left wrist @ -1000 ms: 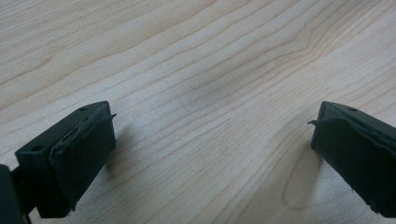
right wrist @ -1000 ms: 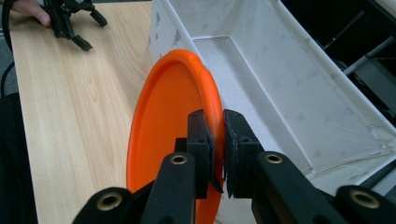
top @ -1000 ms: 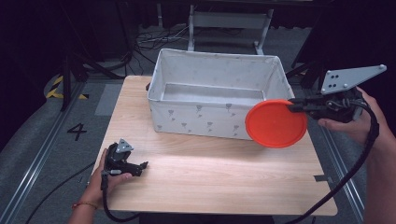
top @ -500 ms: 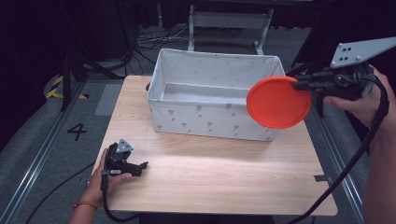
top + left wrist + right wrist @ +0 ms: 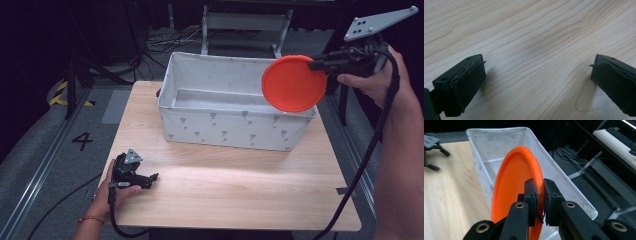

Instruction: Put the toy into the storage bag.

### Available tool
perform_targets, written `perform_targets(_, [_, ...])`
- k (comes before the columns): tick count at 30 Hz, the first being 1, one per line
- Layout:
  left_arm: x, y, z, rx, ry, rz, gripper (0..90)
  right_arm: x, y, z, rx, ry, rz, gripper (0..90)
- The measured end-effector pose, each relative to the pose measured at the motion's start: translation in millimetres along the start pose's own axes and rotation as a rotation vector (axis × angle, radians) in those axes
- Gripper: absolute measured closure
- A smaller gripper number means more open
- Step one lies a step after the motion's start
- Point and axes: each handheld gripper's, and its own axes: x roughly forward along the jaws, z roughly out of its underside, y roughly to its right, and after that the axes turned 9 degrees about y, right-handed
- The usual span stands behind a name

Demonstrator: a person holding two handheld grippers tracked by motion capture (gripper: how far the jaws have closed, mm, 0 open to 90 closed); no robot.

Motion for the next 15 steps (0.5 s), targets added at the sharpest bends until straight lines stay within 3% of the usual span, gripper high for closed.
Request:
perform_targets(6, [0.0, 0.0, 0.0, 0.000, 0.000, 0.000, 0.2, 26.8, 13.2, 12.5, 0.000, -0.034, 0.003, 82.1])
perform_targets(15, [0.0, 0.0, 0.0, 0.000, 0.000, 0.000, 0.2, 57.3, 18.4, 29.0, -0.004, -0.086, -0.026, 82.1])
